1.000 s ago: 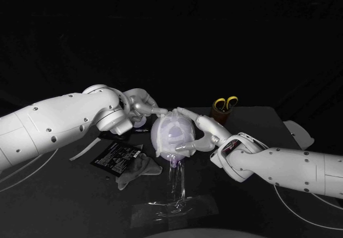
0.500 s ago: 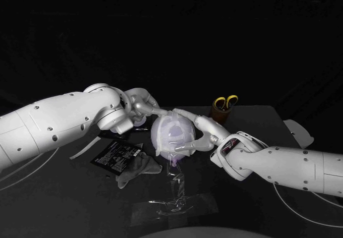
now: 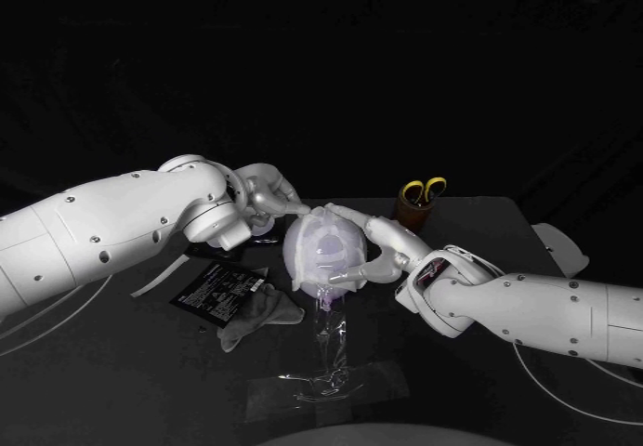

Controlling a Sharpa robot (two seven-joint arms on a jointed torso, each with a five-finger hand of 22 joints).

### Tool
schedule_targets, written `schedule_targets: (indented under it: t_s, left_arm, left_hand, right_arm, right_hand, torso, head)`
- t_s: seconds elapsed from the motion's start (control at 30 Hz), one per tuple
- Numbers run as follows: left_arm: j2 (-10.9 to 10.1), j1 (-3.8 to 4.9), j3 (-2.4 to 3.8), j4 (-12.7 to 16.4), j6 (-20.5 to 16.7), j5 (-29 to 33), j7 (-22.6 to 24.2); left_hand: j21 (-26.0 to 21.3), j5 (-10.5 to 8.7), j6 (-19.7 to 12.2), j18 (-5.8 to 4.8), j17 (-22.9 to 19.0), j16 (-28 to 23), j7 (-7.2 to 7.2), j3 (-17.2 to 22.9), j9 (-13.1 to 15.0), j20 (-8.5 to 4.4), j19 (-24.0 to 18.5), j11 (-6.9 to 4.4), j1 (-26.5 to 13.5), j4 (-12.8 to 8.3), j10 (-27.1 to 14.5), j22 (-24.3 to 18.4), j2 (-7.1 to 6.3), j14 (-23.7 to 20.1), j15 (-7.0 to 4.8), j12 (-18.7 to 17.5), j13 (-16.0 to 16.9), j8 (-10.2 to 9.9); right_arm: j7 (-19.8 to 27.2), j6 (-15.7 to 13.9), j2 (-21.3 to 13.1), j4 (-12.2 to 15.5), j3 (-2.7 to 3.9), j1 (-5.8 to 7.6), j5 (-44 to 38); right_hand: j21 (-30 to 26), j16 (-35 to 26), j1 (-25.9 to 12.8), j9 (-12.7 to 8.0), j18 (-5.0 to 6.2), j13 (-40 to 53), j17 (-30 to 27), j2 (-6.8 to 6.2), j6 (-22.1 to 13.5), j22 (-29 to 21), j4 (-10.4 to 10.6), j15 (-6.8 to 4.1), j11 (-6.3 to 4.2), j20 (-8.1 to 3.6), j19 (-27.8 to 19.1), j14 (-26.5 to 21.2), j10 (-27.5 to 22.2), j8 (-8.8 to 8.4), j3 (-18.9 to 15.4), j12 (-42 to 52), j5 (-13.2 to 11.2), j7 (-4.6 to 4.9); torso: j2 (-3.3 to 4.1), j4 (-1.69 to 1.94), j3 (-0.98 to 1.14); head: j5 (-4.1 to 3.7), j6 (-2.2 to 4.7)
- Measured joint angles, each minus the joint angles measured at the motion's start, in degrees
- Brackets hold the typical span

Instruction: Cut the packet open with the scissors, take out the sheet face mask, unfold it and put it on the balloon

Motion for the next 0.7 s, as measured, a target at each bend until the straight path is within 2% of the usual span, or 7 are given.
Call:
schedule_targets:
  t_s: [0.07,0.17,0.33,0.43,0.47,0.53,0.7]
  left_arm:
    - [0.02,0.0,-0.02,-0.01,-0.09,0.05,0.03]
    - [0.02,0.0,-0.05,-0.02,-0.41,0.1,0.11]
    - [-0.05,0.0,-0.13,-0.03,-1.12,0.23,0.3]
    - [-0.19,0.0,-0.2,-0.05,-1.6,0.37,0.49]
    - [-0.25,0.0,-0.21,-0.05,-1.73,0.41,0.56]
    - [-0.41,0.0,-0.24,-0.05,-2.07,0.51,0.72]
    - [-0.86,0.0,-0.31,-0.03,-2.82,0.77,1.11]
  left_hand:
    - [0.1,-0.09,-0.21,0.0,0.0,0.24,0.02,2.54,0.25,0.0,0.0,0.1,-0.04,1.53,0.11,0.12,-0.25,0.0,0.01,-0.01,0.02,0.0]
    - [0.21,-0.01,-0.4,0.0,0.0,0.26,0.2,10.81,0.64,0.0,0.0,0.65,-2.17,1.51,0.66,0.52,-3.08,0.01,0.02,-0.01,1.04,1.2]
    - [0.36,-0.01,-0.39,0.0,0.0,0.58,0.2,17.87,0.67,0.0,0.0,0.7,-4.79,1.67,1.13,0.77,-6.29,0.1,0.1,0.46,2.19,2.13]
    - [0.81,-0.01,-0.33,-0.01,0.0,0.78,0.23,25.72,2.33,0.0,0.0,1.33,-7.99,0.17,1.76,1.29,-10.07,0.1,0.11,0.78,2.77,3.09]
    - [0.81,-0.01,-0.14,0.0,0.0,0.88,0.2,26.08,2.34,0.0,0.0,1.24,-8.66,0.52,1.86,1.39,-10.73,0.1,0.1,0.85,3.02,3.42]
    - [1.07,0.13,0.06,0.0,0.0,0.94,0.01,26.93,2.82,-0.12,0.12,0.96,-10.36,0.2,2.2,1.75,-11.2,0.1,0.1,1.08,3.41,3.71]
    - [1.69,0.14,0.3,-0.01,0.0,1.37,-0.22,30.79,4.43,-0.31,0.93,1.03,-13.6,-3.53,3.08,2.71,-12.21,0.07,0.07,1.66,4.38,4.08]
  right_arm:
    - [-0.06,0.05,-0.01,0.01,0.0,0.0,-0.04]
    - [-0.15,0.13,-0.02,0.02,0.01,-0.03,-0.09]
    - [-0.22,0.21,-0.03,0.02,0.02,-0.08,-0.18]
    - [-0.25,0.23,-0.05,0.02,0.02,-0.14,-0.22]
    - [-0.25,0.23,-0.06,0.02,0.02,-0.16,-0.23]
    - [-0.26,0.23,-0.1,0.04,0.02,-0.18,-0.25]
    - [-0.28,0.23,-0.16,0.07,0.03,-0.21,-0.28]
  right_hand:
    - [0.0,0.0,0.0,0.05,-0.01,0.03,0.0,0.0,0.0,0.0,0.0,0.0,0.0,0.0,0.0,0.0,0.0,0.0,0.0,0.0,0.0,0.0]
    - [0.0,0.0,0.0,0.05,0.0,0.04,0.0,0.0,0.0,0.0,0.0,0.0,0.0,0.0,0.0,0.0,0.0,0.0,0.0,0.0,0.0,0.0]
    - [0.0,0.0,-0.23,0.14,-0.01,0.04,0.05,0.23,0.0,0.05,0.0,0.2,0.0,0.0,0.0,0.2,0.0,0.0,0.0,-0.08,0.0,0.0]
    - [0.0,0.0,-0.23,0.14,-0.01,0.04,0.05,0.23,0.0,0.05,0.0,0.2,0.0,0.0,0.0,0.2,0.0,0.0,0.0,-0.1,0.0,0.0]
    - [0.0,0.0,-0.23,0.14,-0.01,0.04,0.05,0.23,0.0,0.05,0.0,0.2,0.0,0.0,0.0,0.2,0.0,0.0,0.0,-0.1,0.0,0.0]
    - [0.0,0.0,-0.23,0.13,-0.01,0.03,0.05,0.23,0.0,0.05,0.0,0.2,0.0,0.0,0.0,0.2,0.0,0.0,0.0,-0.11,0.0,0.0]
    - [0.0,0.0,-0.23,0.13,-0.01,0.03,0.05,0.23,0.4,0.05,0.0,0.2,0.0,0.0,0.0,0.2,-0.01,0.22,0.0,0.02,0.0,0.02]
  torso:
    - [-0.01,0.0,0.01]
    - [-0.01,0.0,0.01]
    - [-0.01,0.0,0.01]
    - [-0.01,0.0,0.01]
    - [-0.01,0.0,0.01]
    - [-0.01,0.0,0.01]
    - [-0.01,0.0,0.01]
  head:
    - [0.01,-0.05]
    - [0.04,-0.1]
    - [0.12,-0.15]
    - [0.16,-0.17]
    - [0.19,-0.18]
    - [0.24,-0.18]
    - [0.3,-0.19]
